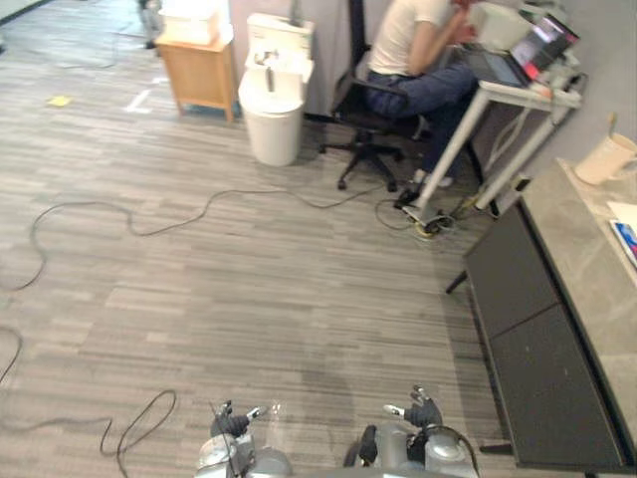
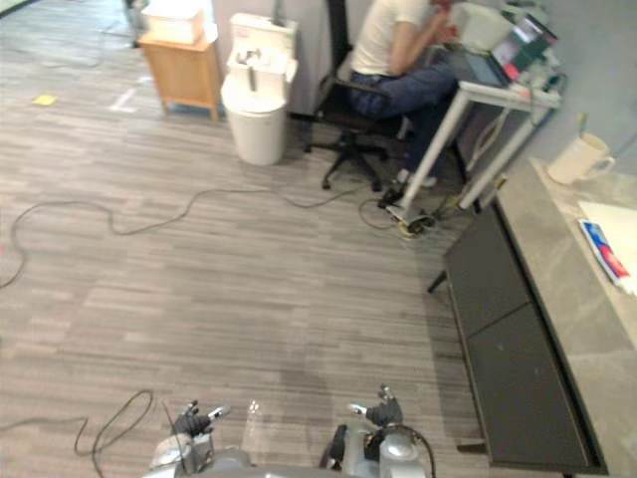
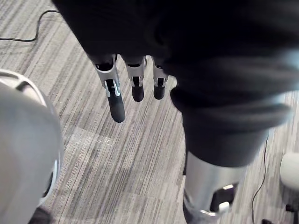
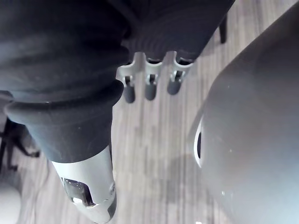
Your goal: Organize washtable
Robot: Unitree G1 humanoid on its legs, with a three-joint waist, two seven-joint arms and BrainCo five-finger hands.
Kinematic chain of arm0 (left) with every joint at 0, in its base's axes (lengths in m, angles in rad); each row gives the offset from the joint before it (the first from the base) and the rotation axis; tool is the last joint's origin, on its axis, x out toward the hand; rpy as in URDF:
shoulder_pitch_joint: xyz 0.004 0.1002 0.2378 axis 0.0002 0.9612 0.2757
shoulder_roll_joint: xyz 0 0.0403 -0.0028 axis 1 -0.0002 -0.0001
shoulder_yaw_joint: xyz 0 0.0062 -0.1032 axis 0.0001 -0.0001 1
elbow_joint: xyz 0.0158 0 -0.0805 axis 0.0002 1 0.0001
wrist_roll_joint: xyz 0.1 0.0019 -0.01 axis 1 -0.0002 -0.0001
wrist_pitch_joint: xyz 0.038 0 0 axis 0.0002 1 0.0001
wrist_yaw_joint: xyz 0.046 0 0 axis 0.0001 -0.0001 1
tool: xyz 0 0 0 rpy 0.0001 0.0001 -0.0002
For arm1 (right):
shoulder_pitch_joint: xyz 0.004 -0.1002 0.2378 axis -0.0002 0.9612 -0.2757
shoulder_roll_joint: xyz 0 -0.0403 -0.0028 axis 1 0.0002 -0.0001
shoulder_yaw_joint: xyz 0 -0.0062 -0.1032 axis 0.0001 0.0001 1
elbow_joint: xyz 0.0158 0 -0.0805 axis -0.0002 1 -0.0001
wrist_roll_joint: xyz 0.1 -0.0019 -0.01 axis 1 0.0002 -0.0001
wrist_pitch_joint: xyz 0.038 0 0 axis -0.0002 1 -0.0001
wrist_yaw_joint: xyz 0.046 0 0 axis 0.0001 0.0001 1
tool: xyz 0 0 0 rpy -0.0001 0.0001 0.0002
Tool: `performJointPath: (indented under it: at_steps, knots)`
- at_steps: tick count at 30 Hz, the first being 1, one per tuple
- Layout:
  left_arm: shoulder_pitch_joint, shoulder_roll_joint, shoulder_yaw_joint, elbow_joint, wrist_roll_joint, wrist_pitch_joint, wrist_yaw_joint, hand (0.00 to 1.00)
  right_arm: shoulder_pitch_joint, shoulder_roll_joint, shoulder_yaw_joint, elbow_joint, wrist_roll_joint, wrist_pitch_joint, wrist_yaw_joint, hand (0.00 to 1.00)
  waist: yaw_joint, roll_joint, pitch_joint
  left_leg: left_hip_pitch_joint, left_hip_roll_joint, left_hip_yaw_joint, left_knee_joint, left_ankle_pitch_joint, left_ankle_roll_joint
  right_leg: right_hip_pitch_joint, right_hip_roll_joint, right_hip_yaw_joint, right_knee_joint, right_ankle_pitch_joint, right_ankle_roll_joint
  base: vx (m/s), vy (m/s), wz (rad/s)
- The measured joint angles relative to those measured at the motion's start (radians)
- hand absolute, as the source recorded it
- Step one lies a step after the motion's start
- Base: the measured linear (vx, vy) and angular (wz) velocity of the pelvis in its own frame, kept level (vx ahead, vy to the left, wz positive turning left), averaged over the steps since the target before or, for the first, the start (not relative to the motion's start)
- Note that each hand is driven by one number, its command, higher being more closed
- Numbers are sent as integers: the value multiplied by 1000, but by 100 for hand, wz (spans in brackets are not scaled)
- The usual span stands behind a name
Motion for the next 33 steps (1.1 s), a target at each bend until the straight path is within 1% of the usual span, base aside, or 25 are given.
performJointPath:
  at_steps: [1, 2, 3, 4, 6, 7, 8, 10, 11, 13, 14, 15, 17, 18, 20, 21, 22, 23, 24, 26, 27, 29, 30, 32, 33]
  knots:
    - [11, 11, -24, 2, 1, 1, -1, 0, -2, -2, -2, 12, -5, 0, 0, 0, -6, -6, -2, 33, -26, 13, -36, 13, -25, 3, 15, -29, -119, 75, -39, 335, -52, -39]
    - [20, 21, -27, 0, 2, 1, -2, 0, 4, -1, -15, 18, -15, -1, 2, 0, -11, -27, -7, 63, -60, 7, -53, 16, -39, 5, 16, -14, -188, 189, -99, 367, -88, -28]
    - [19, 18, -23, 3, 8, 2, -2, 0, 2, -7, -26, 16, -16, -1, 3, 0, -17, -31, -8, 75, -61, 0, -44, 7, -57, 5, 20, 5, -176, 212, -130, 385, -124, -24]
    - [24, 1, -16, -3, 12, 1, -3, 0, -4, -22, -39, 15, -22, 3, 5, 0, -20, 14, -6, 76, -13, -14, 25, 6, -73, 34, 52, -3, -174, 197, -134, 352, -154, -22]
    - [27, -19, -10, -16, 14, 1, -4, 0, 5, -38, -48, 2, -23, 8, 16, 0, -22, 53, -6, -18, 77, -73, 305, 26, -89, 82, 101, 14, -217, 168, -132, 313, -143, -47]
    - [35, -35, 25, -34, 13, 1, -9, 0, 4, -45, -45, -6, -23, 13, 18, 0, -20, 82, -8, -97, 140, -149, 502, 96, -69, 113, 156, 45, -233, 149, -146, 324, -101, -104]
    - [44, -47, 47, -53, 13, 0, -15, 0, 4, -46, -39, -7, -23, 16, 15, 0, -17, 87, -1, -148, 180, -207, 667, 128, -62, 148, 202, 92, -241, 123, -164, 340, -93, -125]
    - [51, -47, 54, -65, 11, -4, -20, 0, 3, -43, -30, -5, -22, 21, 14, 0, -12, 90, -1, -195, 203, -244, 781, 124, -65, 194, 245, 158, -246, 99, -184, 354, -63, -136]
    - [52, -41, 53, -83, 9, -9, -20, 0, 8, -37, -17, -4, -22, 24, 13, 0, -10, 62, 6, -255, 187, -269, 805, 117, -76, 238, 262, 225, -268, 86, -184, 353, -48, -140]
    - [51, -38, 52, -102, 8, -22, -20, 0, 16, -33, -17, -6, -22, 24, 13, 0, 7, 49, 2, -313, 153, -287, 751, 100, -86, 268, 264, 294, -292, 81, -181, 235, 1, -127]
    - [52, -43, 52, -115, 8, -31, -21, 0, 25, -36, -18, -7, -20, 25, 12, 0, 11, 40, 4, -353, 118, -304, 664, 82, -79, 298, 263, 335, -316, 80, -172, 326, 97, -129]
    - [53, -55, 53, -123, 8, -31, -19, 0, 27, -38, -19, -7, -20, 28, 11, 0, 11, 43, 2, -391, 65, -357, 514, 69, -72, 324, 262, 386, -325, 77, -149, 359, 129, -103]
    - [50, -66, 54, -128, 6, -32, -17, 0, 24, -38, -18, -7, -20, 30, 11, 0, 16, 48, 3, -418, 12, -437, 409, 67, -73, 343, 261, 432, -326, 64, -137, 368, 188, -94]
    - [45, -74, 52, -132, -1, -37, -15, 0, 24, -33, -15, -4, -21, 32, 12, 0, 37, 50, 2, -436, -47, -537, 287, 71, -80, 356, 256, 501, -325, 47, -119, 403, 247, -133]
    - [50, -82, 48, -125, -4, -40, -14, 0, 29, -33, 6, -4, -21, 32, 12, 0, 36, 62, -10, -431, -69, -611, 148, 81, -79, 362, 260, 569, -314, 7, -90, 472, 328, -142]
    - [52, -81, 49, -118, -6, -38, -15, 0, 33, -34, 22, -5, -22, 32, 13, 0, 36, 68, -21, -406, -65, -592, 137, 155, -49, 359, 260, 625, -255, -44, -69, 490, 351, -120]
    - [52, -75, 51, -117, -6, -39, -15, 0, 41, -31, 22, -5, -22, 33, 14, 0, 36, 51, -26, -399, -71, -566, 154, 155, -40, 355, 248, 639, -223, -67, -55, 514, 351, -125]
    - [50, -57, 50, -111, -2, -35, -17, 0, 51, -17, 22, -7, -22, 31, 14, 0, 33, 19, -46, -388, -74, -507, 171, 113, -21, 322, 223, 636, -145, -80, -32, 383, 257, -95]
    - [48, -49, 50, -104, -2, -34, -17, 0, 54, -10, 22, -9, -22, 30, 15, 0, 36, 9, -50, -374, -71, -476, 172, 93, -12, 290, 214, 628, -89, -80, -12, 435, 306, -120]
    - [36, -28, 48, -76, -1, -24, -15, 0, 56, 2, 20, -27, -22, 27, 16, 0, 32, -1, -45, -291, -65, -378, 172, 30, 25, 163, 161, 538, 192, -52, 95, 374, 284, -119]
    - [35, -27, 47, -69, -1, -19, -14, 0, 56, 2, 18, -33, -22, 27, 16, 0, 32, -1, -45, -258, -63, -361, 166, 15, 28, 143, 138, 498, 243, -54, 94, 332, 240, -110]
    - [32, -26, 21, -43, 0, -17, -12, 0, 53, 3, 24, -41, -28, 20, 17, 0, 33, 14, -41, -131, -34, -268, 110, -18, 32, 75, 59, 294, 319, -80, 44, 311, 200, -104]
    - [30, -24, 13, -38, 1, -16, -12, 0, 50, 3, 27, -41, -29, 19, 18, 0, 34, 16, -41, -107, -28, -247, 89, -21, 30, 54, 43, 243, 314, -84, 36, 284, 152, -95]
    - [27, -16, -3, -17, 8, -13, -13, 0, 37, 2, 18, -34, -31, 19, 16, 0, 29, 17, -40, -31, -21, -168, 6, -19, 26, 0, 20, 88, 177, -83, 24, 253, 120, -81]
    - [23, -10, -18, -7, 8, -12, -13, 0, 33, 0, 16, -31, -31, 19, 16, 0, 27, 17, -40, -18, -23, -159, -5, -18, 24, -2, 15, 52, 129, -70, 8, 384, 91, -55]
